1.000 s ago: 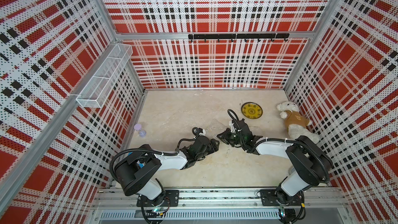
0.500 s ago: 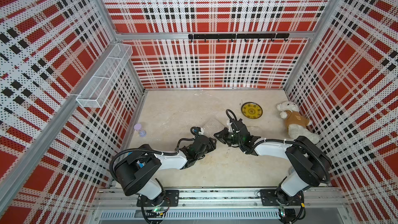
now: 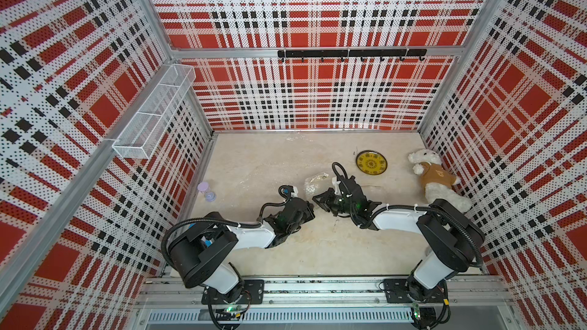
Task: Unpack dinner plates from bubble wrap
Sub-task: Unwrap the bubble wrap at the center of the board.
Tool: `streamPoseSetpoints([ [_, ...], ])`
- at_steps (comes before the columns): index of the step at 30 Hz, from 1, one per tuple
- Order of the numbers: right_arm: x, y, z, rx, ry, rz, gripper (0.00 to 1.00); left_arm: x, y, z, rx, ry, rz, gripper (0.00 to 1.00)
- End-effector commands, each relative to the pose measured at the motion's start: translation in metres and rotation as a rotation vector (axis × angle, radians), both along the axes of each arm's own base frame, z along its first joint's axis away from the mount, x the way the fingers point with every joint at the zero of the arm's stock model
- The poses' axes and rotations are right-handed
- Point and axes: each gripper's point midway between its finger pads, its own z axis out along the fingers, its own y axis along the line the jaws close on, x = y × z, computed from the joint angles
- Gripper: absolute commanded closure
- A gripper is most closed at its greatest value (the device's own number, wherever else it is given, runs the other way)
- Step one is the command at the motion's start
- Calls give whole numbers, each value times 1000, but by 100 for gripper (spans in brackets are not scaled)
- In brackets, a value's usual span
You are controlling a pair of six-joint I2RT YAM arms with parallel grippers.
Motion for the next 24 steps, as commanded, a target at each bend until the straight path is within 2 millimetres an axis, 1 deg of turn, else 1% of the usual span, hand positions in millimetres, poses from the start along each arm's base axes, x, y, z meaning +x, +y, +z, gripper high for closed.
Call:
streamPoseSetpoints([
  [1, 11, 5, 21, 95, -48, -15, 100, -2, 12, -11, 21, 16, 32, 100],
  [8, 22, -5, 33, 113, -70, -38, 100, -8, 18, -25, 4, 55, 39, 100],
  [15, 33, -25, 46, 166, -84, -85, 100, -8, 16, -35, -15, 88, 34, 100],
  [20, 37, -34, 54, 203, -94, -103, 100, -9, 14, -42, -35, 106, 34, 100],
  [24, 36, -36, 51, 194, -92, -105, 100, -8, 11, -42, -46, 108, 29, 100],
])
